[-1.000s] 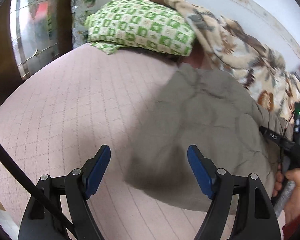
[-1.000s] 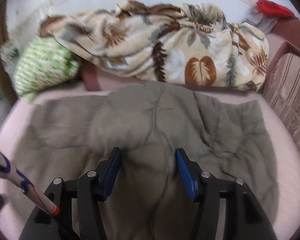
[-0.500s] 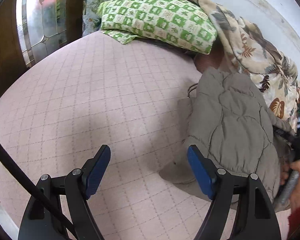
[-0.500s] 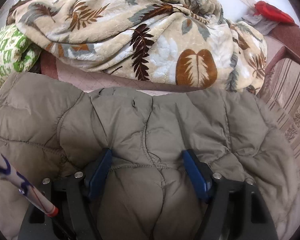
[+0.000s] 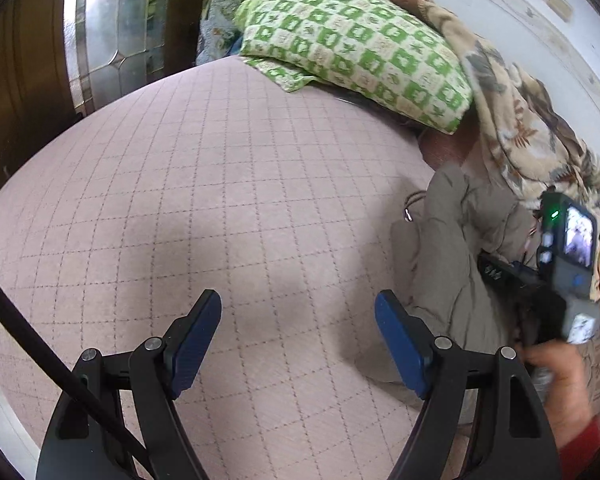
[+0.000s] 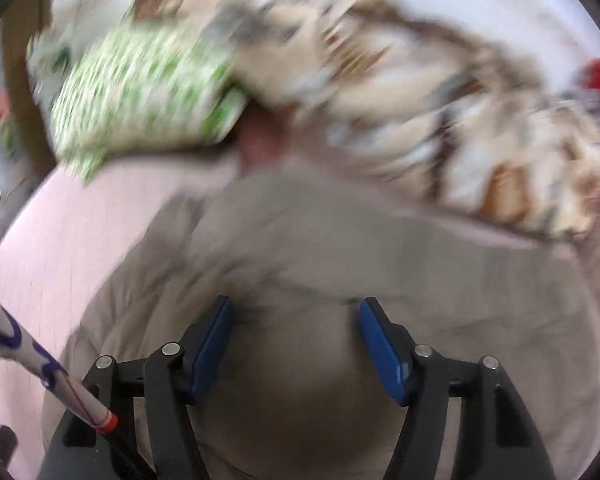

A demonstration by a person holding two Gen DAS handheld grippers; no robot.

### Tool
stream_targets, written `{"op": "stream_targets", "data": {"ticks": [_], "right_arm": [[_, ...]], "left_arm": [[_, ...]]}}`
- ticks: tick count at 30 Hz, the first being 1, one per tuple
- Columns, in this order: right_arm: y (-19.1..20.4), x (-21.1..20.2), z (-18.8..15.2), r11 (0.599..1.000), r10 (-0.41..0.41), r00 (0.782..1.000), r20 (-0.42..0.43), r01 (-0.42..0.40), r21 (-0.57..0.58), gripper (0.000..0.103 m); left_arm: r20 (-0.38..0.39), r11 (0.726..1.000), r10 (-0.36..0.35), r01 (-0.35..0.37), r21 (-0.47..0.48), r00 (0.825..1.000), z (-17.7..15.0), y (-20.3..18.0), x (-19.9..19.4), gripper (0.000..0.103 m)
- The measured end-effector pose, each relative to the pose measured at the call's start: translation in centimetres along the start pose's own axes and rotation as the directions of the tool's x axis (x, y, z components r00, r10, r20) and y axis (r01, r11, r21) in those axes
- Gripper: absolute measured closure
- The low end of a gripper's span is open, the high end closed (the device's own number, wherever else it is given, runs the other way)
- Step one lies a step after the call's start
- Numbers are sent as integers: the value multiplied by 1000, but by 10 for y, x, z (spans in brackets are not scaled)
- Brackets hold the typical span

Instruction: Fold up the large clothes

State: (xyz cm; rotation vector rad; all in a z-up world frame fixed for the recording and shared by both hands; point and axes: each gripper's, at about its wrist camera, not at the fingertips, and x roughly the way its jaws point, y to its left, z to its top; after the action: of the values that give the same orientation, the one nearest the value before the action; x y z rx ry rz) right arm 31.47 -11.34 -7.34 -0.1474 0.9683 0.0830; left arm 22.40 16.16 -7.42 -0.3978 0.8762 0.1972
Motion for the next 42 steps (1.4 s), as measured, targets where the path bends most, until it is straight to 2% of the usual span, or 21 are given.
{"op": "stream_targets", "data": {"ticks": [2,6,10,12,14,16,19,21,23,25,29,32,35,38,41,42], "right_arm": [[21,19,-5,993,-90,996,25,91,-71,30],[23,15,3,990,-117,993,24,119,-78,30],[19,-27,6,996,-74,984,161,80,-26,30],[17,-29,4,999,-50,986,159,49,12,30],[18,-5,1,999,-30,998,61,29,16,25],[20,6,-1,999,-39,999,19,39,-6,23],[8,-23,4,999,-23,996,85,21,30,24],[-5,-44,3,999,-40,989,139,37,22,24],[-31,-60,-2,995,-98,980,171,96,18,24],[-63,-64,-12,987,-158,974,163,151,53,24],[-148,-48,-47,951,-269,962,55,256,172,24],[-199,-55,-67,920,-294,956,13,279,274,24],[-245,-86,-86,882,-293,956,22,261,391,23],[-272,-117,-114,861,-251,967,51,199,468,21],[-291,-138,-159,828,-213,974,80,137,543,11],[-297,-141,-175,814,-204,975,85,120,569,10]], "left_arm": [[-7,1000,-6,6,-10,1000,1,3,1,25],[-13,1000,-4,4,1,1000,-2,0,1,25],[-5,1000,6,-6,21,1000,-4,-5,-1,25],[-10,1000,7,-7,29,1000,-4,-7,0,25],[-10,999,10,-10,37,1000,-5,-10,0,25],[-6,999,14,-14,49,1000,-7,-13,-3,25],[12,997,21,-22,70,1000,-9,-16,-7,25],[17,996,33,-34,84,999,-11,-18,-8,25],[8,995,32,-32,90,999,-12,-19,-6,25],[-3,996,29,-28,89,1000,-12,-20,-5,25],[-7,994,35,-35,100,999,-11,-25,-3,25],[-6,994,37,-36,103,999,-10,-28,-2,25],[-19,995,11,-9,97,1000,-10,-31,2,25],[-48,992,-69,74,99,996,-8,-37,10,25],[-84,981,-170,177,84,982,-2,-43,24,25],[-115,971,-223,231,61,968,2,-44,34,25]]}}
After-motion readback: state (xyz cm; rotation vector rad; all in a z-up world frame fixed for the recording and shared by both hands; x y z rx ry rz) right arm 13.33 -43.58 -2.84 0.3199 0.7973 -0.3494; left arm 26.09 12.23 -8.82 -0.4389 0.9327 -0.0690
